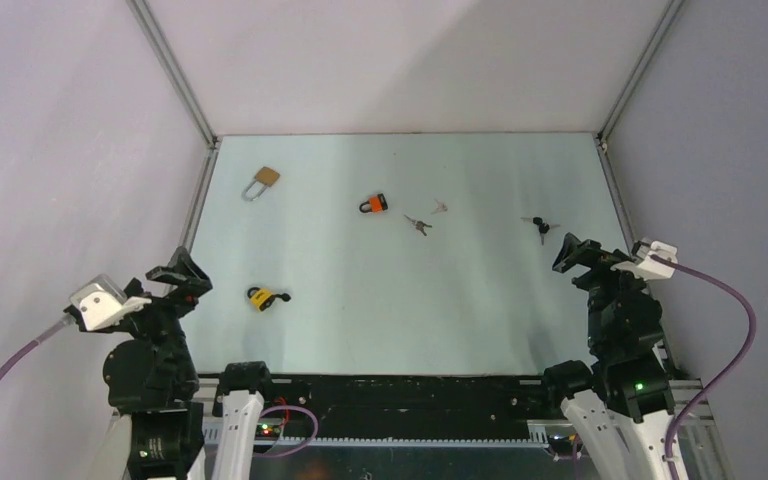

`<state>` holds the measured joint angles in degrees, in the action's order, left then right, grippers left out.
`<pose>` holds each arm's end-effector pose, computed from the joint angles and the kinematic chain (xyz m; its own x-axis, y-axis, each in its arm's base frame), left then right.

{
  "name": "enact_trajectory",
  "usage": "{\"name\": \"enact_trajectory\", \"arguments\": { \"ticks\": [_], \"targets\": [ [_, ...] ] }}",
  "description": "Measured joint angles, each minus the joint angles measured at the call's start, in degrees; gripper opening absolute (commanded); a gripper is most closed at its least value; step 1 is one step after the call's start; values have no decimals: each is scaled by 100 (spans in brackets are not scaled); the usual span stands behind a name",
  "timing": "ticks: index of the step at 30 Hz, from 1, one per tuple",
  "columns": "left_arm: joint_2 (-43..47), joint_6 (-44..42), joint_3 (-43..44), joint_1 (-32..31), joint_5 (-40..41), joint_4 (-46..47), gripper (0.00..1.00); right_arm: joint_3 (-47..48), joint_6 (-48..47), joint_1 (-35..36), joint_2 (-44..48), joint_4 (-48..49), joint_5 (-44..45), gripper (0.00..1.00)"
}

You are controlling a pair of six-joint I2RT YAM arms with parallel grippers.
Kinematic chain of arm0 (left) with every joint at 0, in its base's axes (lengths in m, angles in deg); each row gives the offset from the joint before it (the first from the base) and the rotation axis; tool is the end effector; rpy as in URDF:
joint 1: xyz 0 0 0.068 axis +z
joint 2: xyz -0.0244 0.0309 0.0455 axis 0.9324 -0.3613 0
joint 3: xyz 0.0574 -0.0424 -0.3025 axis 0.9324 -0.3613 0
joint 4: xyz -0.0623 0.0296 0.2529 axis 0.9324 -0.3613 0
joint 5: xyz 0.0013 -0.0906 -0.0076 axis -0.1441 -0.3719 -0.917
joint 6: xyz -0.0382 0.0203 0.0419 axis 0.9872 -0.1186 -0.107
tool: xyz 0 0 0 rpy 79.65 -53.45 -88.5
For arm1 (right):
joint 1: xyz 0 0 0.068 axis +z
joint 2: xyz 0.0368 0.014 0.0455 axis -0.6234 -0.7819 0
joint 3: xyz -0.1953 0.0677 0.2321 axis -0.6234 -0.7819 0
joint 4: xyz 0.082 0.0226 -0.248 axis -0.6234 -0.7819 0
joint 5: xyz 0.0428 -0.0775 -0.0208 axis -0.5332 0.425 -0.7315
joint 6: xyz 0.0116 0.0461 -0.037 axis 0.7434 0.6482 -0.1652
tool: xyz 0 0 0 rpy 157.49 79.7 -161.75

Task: Unlock with the key

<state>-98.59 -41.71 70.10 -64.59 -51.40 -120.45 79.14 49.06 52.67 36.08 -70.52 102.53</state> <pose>-0.0383 0.0145 0.4122 0.2592 -0.2525 -0.9322 -0.3959 0.8526 -0.3410 0.0463 -0.0090 0.3407 0.0693 0.1919 -0.9790 0.2058 0.9575 0.2023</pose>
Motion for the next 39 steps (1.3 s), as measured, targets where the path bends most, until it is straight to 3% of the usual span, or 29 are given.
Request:
{"name": "enact_trajectory", "arguments": {
  "ticks": [18, 26, 39],
  "targets": [
    [-334, -17, -603, -70, 142, 304, 100, -26, 107, -2, -525, 264, -114, 100],
    [-1707, 533, -837, -74, 74, 299, 100, -37, 356, -11, -1174, 483, -422, 100],
    [-4693, 1373, -927, -70, -136, 42, 100, -122, 358, 201, -2448, 1145, -496, 100]
  ]
}}
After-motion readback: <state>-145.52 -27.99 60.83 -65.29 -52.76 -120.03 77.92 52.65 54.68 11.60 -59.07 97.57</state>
